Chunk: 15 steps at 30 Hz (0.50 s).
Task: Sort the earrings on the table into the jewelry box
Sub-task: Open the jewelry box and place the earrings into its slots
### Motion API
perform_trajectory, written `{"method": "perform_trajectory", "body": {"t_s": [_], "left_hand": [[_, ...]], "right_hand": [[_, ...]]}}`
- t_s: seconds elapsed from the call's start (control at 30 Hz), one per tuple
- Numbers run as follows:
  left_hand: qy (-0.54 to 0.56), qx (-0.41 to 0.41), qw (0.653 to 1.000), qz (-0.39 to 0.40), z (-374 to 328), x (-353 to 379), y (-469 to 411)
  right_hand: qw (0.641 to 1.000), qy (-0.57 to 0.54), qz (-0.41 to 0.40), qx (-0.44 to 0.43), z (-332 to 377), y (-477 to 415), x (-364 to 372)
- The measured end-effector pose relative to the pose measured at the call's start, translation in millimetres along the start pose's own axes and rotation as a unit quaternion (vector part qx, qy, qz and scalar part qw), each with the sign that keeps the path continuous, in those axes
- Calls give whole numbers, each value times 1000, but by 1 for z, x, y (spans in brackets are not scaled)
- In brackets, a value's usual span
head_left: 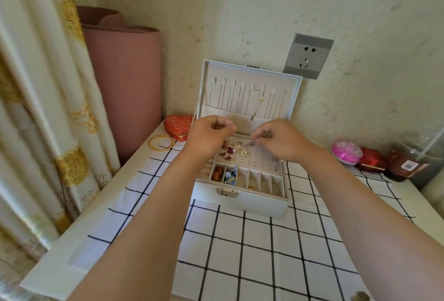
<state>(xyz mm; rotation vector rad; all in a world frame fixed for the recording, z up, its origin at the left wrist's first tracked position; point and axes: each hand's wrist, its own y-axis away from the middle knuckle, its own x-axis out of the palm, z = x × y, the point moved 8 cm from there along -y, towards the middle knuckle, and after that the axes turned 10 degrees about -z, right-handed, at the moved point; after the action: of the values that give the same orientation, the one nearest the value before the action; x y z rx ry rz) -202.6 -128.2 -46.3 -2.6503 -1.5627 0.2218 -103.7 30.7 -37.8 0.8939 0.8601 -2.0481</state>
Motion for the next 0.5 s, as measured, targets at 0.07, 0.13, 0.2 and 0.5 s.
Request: {"method": "perform_trajectory", "body": {"t_s": [0.07,0.13,0.2,0.5], "left_hand": [[18,-15,1000,2,-1,1,2],[34,-35,999,10,-3,2,3],[42,-52,998,18,-5,5,4],[70,-95,992,39,-17,13,12]], "right_hand": [[999,-34,-19,6,3,0,-8],[997,-71,-42,-2,11,-1,-19],[992,-121,-40,-6,23,0,-27],[964,-255,-65,-33,51,5,-39]]}}
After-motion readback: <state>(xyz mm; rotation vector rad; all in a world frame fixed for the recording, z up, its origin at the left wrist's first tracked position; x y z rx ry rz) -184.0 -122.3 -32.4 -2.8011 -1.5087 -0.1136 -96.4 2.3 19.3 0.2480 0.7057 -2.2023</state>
